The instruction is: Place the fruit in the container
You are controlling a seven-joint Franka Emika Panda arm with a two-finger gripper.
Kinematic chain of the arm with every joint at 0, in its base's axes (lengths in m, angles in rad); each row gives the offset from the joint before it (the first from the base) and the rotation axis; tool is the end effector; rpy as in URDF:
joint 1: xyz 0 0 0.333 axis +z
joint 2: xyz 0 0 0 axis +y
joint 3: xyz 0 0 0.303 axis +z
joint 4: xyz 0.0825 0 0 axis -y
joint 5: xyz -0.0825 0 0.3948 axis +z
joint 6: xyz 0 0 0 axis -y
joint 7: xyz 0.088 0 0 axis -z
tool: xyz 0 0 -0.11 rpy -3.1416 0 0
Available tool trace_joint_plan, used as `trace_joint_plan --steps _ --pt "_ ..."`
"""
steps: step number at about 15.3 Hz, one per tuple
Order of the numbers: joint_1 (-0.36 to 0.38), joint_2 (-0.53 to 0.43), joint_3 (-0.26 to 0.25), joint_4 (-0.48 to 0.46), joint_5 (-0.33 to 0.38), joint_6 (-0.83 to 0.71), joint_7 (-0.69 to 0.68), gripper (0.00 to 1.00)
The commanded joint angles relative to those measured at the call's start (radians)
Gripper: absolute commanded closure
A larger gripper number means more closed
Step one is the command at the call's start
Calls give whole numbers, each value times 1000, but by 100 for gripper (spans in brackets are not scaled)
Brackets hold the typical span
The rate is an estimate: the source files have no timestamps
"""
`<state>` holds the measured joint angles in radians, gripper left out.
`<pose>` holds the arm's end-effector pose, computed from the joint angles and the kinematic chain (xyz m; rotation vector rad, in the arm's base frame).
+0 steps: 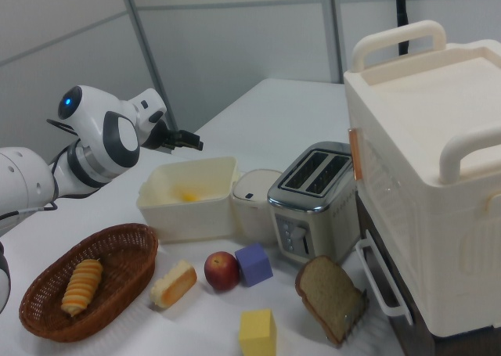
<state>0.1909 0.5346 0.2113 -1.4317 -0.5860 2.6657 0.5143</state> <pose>0.7036 0.2785 0.4523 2.8809 0.3527 1.1924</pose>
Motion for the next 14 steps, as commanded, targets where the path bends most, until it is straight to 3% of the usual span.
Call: trace_joint_plan --steps 1,5,8,14 --pt "7 -18 -9 -19 -23 10 39 0" --pt "1 -47 -9 -19 -6 -3 56 0" --pt "-2 -146 -6 -41 41 -244 58 0" --pt "-8 -350 -23 -67 271 -724 -46 0"
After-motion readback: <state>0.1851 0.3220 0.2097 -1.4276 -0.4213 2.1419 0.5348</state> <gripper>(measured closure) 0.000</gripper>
